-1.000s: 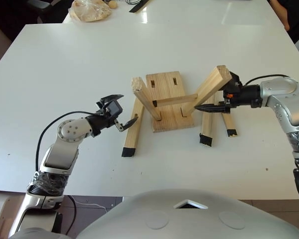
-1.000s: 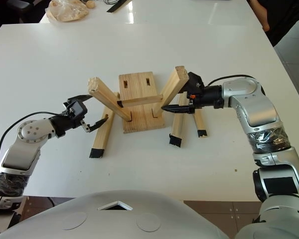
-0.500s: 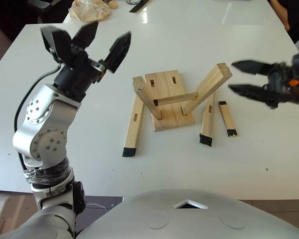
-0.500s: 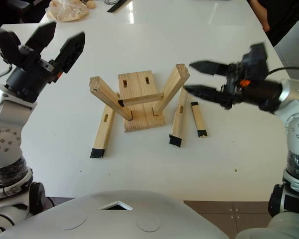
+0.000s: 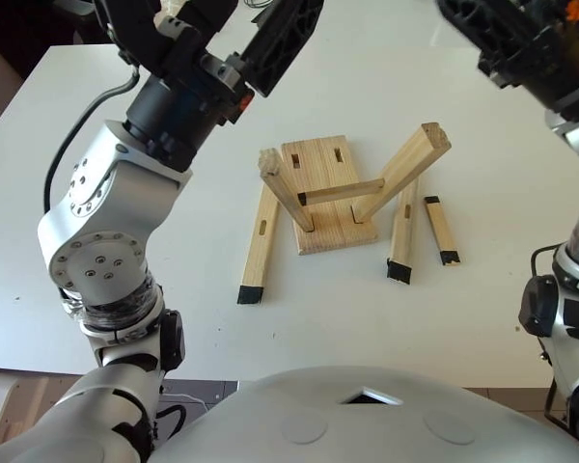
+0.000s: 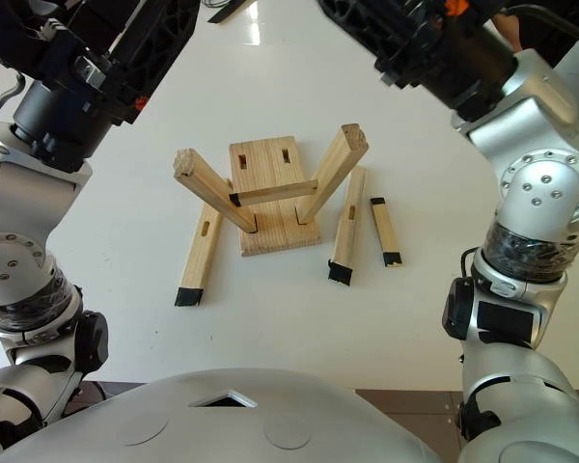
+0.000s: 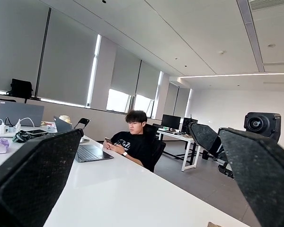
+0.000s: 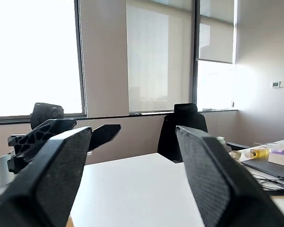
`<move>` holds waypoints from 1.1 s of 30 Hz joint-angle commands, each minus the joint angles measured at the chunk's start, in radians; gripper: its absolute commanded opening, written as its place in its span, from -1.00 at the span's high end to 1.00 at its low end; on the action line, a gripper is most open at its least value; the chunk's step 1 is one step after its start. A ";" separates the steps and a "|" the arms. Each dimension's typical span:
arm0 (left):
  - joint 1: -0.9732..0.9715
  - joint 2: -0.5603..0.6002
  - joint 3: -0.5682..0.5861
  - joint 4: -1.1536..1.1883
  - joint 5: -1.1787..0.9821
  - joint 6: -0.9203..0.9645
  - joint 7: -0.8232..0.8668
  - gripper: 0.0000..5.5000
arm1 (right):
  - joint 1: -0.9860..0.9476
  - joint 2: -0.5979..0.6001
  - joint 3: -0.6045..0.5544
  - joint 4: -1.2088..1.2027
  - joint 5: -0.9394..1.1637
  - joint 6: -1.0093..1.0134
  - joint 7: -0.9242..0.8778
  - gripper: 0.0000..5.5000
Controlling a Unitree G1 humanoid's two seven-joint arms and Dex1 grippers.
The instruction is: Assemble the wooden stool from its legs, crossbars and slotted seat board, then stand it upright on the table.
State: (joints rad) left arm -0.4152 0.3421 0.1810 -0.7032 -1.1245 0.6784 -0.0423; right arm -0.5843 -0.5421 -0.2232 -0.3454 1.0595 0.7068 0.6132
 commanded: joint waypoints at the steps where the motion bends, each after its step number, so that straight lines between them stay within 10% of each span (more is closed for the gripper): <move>1: 0.187 -0.010 -0.160 0.058 0.186 -0.058 -0.094 -0.92 | 0.171 -0.011 0.112 -0.064 -0.127 -0.021 0.024 -0.19; 5: 0.298 -0.052 -0.264 0.149 0.328 -0.155 -0.158 -0.92 | 0.275 0.003 0.215 -0.029 -0.287 -0.101 0.040 -0.19; 13: 0.033 -0.138 -0.094 0.179 0.176 -0.172 -0.030 -0.92 | 0.205 0.099 0.102 -0.025 -0.238 -0.141 -0.092 -0.19; 21: 0.387 0.164 -0.040 -0.002 0.798 -0.188 0.090 -0.94 | 0.375 0.116 -0.082 -0.131 -0.561 -0.227 -0.538 -0.20; 26: 0.727 0.138 -0.242 -0.110 1.094 -0.175 0.180 -0.94 | 0.613 0.160 0.160 -0.274 -0.889 -0.270 -0.649 -0.20; 30: 0.465 -0.009 -0.605 -0.070 1.227 -0.118 0.124 -0.94 | 0.473 0.334 0.582 -0.253 -1.017 -0.262 -0.621 -0.20; 33: 0.348 -0.076 -0.673 -0.036 1.276 -0.081 0.102 -0.94 | 0.461 0.354 0.644 -0.246 -1.045 -0.245 -0.589 -0.20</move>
State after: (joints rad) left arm 0.1123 0.3569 -0.2987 -0.7364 0.1462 0.6009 0.1382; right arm -0.0631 -0.2341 0.2219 -0.5844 0.0155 0.4446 -0.0662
